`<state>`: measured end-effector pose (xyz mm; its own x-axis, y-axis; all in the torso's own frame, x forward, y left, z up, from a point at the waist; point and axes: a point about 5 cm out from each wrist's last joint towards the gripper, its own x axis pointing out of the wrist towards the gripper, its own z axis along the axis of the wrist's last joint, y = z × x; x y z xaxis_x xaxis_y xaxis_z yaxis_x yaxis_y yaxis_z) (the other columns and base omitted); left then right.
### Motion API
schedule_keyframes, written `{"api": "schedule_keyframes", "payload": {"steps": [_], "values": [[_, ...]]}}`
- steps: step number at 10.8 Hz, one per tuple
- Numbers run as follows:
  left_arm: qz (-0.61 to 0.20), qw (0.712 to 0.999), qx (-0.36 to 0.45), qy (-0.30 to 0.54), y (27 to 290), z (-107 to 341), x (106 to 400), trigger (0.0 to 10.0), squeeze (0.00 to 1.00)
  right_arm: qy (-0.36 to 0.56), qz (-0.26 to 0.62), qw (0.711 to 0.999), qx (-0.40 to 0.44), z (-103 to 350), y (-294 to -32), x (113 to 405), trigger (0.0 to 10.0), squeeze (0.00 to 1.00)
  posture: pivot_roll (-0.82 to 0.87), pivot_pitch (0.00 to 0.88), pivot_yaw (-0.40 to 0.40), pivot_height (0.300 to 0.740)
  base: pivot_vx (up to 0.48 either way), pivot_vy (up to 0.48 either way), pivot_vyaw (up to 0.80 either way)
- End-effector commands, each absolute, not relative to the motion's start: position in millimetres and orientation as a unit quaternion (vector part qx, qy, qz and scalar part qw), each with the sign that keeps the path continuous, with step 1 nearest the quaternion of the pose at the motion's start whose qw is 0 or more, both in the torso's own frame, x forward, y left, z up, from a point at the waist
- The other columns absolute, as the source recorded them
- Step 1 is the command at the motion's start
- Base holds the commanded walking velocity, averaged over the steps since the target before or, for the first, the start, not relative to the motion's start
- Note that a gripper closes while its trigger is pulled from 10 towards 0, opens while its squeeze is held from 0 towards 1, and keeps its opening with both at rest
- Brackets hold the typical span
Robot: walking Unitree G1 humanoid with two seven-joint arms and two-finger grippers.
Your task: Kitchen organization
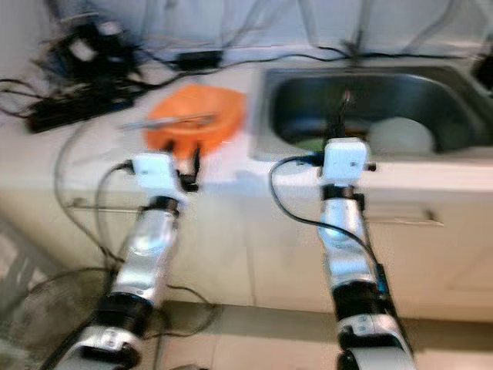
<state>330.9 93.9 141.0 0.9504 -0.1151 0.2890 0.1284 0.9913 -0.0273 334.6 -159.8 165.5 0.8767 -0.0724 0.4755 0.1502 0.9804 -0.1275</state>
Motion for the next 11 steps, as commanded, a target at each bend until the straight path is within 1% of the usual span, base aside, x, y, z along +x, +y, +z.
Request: {"api": "schedule_keyframes", "payload": {"steps": [1,5,10,11], "values": [[-0.046,0.987,-0.019,-0.152,104.4,143.2,333.3,10.0,0.00,-0.244,-0.051,0.965,-0.075,169.2,-154.6,335.2,10.0,0.00,0.05,0.000,0.069,0.740,0.000,0.000,0.00],[-0.038,0.986,-0.024,-0.158,106.7,145.9,332.3,10.0,0.00,-0.238,-0.043,0.967,-0.075,168.4,-150.4,336.4,10.0,0.00,0.06,0.000,0.062,0.740,0.000,0.000,0.00],[-0.028,0.989,-0.025,-0.145,110.1,144.4,334.9,10.0,0.00,-0.229,-0.045,0.970,-0.066,167.9,-150.3,338.2,10.0,0.00,0.07,0.000,0.060,0.740,0.000,0.000,0.00],[-0.029,0.989,-0.026,-0.143,110.3,143.7,334.8,10.0,0.00,-0.226,-0.047,0.971,-0.064,167.5,-151.2,338.8,10.0,0.00,0.07,0.000,0.059,0.740,0.240,0.000,0.00]]}}
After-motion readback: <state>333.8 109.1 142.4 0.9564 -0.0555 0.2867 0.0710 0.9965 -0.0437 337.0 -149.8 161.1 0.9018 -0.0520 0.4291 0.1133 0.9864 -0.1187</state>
